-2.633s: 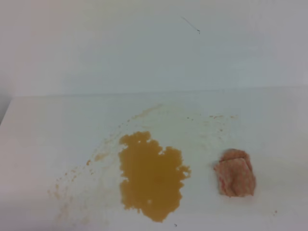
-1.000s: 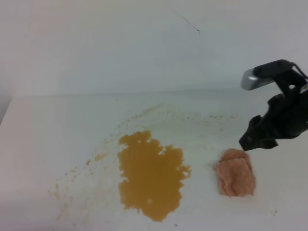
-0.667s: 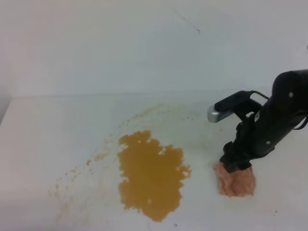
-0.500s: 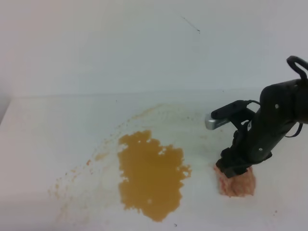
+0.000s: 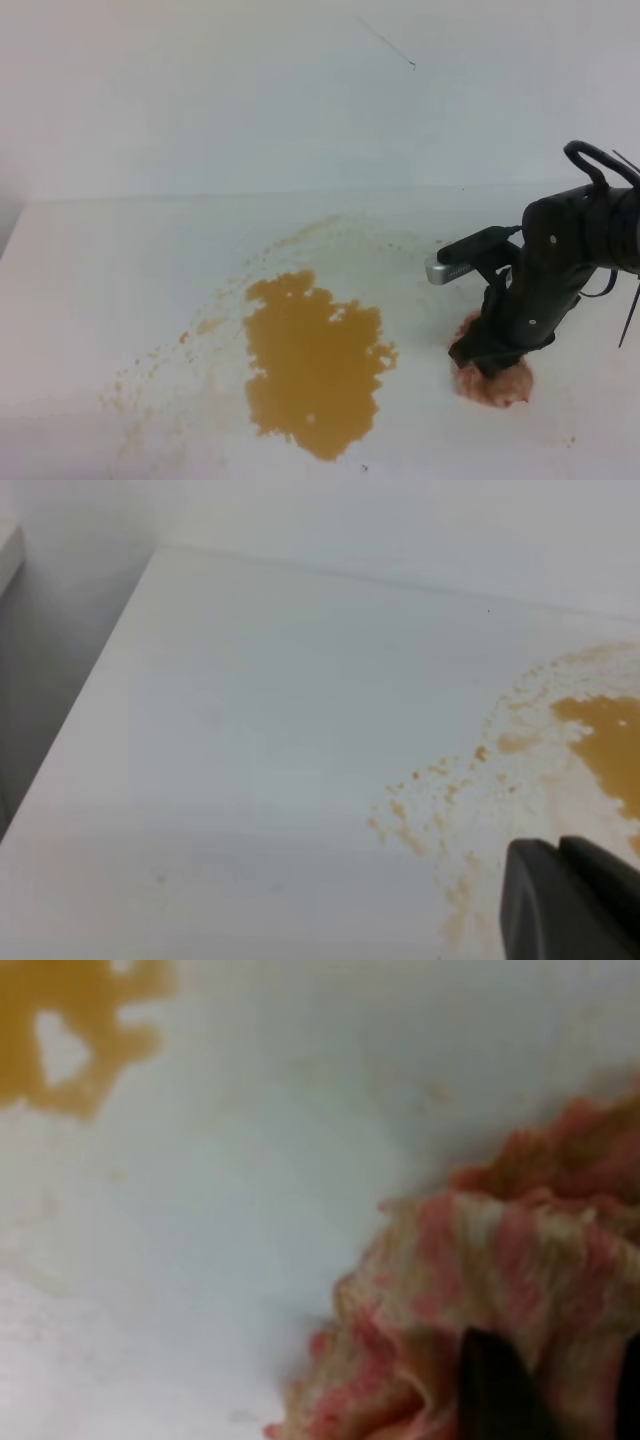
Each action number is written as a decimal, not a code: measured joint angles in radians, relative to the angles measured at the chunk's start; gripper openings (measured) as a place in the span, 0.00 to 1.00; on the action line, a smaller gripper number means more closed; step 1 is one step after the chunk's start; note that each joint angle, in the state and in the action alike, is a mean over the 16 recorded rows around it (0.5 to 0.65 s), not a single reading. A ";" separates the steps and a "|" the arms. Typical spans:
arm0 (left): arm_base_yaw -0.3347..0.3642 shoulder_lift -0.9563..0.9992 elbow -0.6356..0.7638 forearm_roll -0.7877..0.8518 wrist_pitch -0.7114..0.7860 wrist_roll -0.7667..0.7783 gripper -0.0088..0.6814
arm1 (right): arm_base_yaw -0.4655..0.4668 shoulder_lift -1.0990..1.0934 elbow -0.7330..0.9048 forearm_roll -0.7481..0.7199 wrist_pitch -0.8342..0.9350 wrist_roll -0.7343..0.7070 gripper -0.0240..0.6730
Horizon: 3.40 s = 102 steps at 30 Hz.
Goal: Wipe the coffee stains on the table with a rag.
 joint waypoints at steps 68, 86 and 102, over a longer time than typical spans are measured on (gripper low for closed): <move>0.000 0.000 0.000 0.005 -0.001 0.000 0.01 | 0.232 0.160 -0.441 0.168 0.094 -0.423 0.10; 0.000 0.000 0.000 0.046 -0.001 0.000 0.01 | 0.391 -0.143 -0.068 0.225 -0.102 -0.485 0.09; 0.000 0.000 0.000 0.060 -0.001 0.000 0.01 | 0.389 0.056 -0.074 0.232 -0.053 -0.494 0.09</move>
